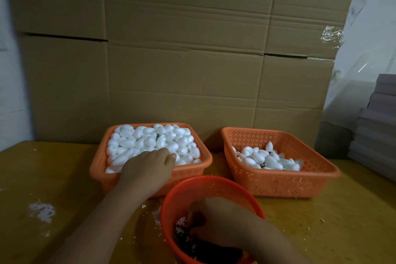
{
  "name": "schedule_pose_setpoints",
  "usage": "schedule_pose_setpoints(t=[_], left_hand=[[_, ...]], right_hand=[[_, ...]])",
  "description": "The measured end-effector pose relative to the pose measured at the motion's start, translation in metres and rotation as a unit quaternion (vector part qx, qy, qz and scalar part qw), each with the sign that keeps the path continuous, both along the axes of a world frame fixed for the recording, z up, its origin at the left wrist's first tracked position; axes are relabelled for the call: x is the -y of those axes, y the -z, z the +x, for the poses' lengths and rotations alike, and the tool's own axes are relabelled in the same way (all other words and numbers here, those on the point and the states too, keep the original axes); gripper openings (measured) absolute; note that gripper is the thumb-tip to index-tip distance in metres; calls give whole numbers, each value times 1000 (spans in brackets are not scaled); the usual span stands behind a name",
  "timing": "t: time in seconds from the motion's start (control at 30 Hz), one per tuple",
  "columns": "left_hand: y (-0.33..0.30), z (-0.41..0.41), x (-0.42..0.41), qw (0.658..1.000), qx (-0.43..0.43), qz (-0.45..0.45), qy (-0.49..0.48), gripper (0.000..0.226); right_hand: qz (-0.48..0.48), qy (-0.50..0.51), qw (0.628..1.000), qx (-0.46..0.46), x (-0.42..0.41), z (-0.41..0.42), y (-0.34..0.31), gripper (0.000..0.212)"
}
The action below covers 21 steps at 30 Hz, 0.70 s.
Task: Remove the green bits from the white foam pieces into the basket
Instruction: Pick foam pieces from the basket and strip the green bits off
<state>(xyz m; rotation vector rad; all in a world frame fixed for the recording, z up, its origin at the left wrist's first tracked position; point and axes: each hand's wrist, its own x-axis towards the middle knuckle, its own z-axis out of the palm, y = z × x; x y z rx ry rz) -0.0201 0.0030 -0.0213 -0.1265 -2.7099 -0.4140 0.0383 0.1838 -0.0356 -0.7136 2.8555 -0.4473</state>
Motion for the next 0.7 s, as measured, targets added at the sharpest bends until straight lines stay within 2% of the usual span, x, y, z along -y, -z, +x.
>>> schedule_pose_setpoints(t=[0.1, 0.2, 0.3, 0.37, 0.5, 0.57, 0.7], left_hand=[[-1, -3, 0, 999, -35, 29, -2, 37], [-2, -2, -1, 990, -86, 112, 1, 43], [-3, 6, -5, 955, -162, 243, 58, 48], [-6, 12, -15, 926, -179, 314, 112, 45], [-8, 26, -46, 881, -134, 392, 230, 27], [-3, 31, -61, 864, -94, 412, 274, 29], [11, 31, -68, 862, -17, 412, 295, 13]], right_hand=[[0, -3, 1000, -1, 1, 1, 1, 25], [6, -3, 1000, -10, 2, 1, 0, 26], [9, -1, 1000, -12, 2, 2, 0, 26], [6, 0, 1000, -17, 2, 2, 0, 26], [4, -15, 999, -39, 7, 4, 3, 27], [-9, -31, 998, -63, 11, 6, 7, 29], [-14, -43, 995, -88, 16, 8, 12, 39]])
